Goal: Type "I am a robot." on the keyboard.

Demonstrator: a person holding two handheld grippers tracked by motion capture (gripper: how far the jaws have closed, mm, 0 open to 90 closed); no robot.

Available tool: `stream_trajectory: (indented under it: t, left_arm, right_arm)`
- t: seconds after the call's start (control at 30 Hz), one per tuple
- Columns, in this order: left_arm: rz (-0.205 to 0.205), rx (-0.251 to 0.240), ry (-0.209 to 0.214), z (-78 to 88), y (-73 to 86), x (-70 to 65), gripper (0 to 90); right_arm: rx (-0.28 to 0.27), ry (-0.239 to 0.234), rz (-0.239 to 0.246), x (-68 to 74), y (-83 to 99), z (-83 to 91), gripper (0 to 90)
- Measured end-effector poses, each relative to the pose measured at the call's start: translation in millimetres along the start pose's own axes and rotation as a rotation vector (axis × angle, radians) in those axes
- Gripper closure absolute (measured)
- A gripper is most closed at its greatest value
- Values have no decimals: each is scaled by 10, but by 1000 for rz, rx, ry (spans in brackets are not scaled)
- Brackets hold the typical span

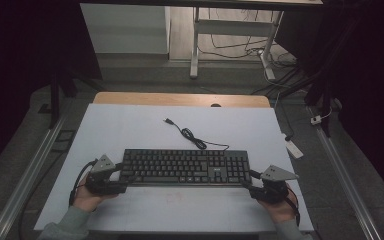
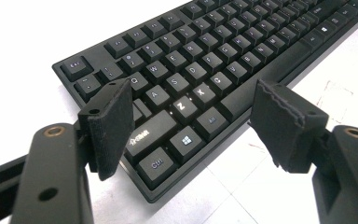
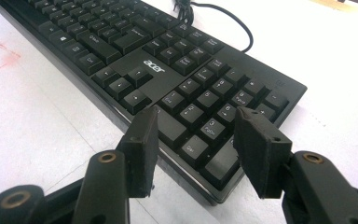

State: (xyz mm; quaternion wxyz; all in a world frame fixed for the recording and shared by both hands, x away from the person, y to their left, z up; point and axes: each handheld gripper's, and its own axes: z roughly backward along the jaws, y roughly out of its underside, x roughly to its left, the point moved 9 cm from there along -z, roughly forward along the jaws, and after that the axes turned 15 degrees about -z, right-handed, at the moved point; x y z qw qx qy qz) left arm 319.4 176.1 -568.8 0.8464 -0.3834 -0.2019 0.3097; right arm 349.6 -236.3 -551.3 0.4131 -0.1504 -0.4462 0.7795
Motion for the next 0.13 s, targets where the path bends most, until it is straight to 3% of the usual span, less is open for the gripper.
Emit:
stream_trajectory:
  t: [0.13]
  left_arm:
    - [0, -3, -3, 7, -5, 12, 302]
  right_arm:
    - [-3, -1, 2, -1, -7, 5, 500]
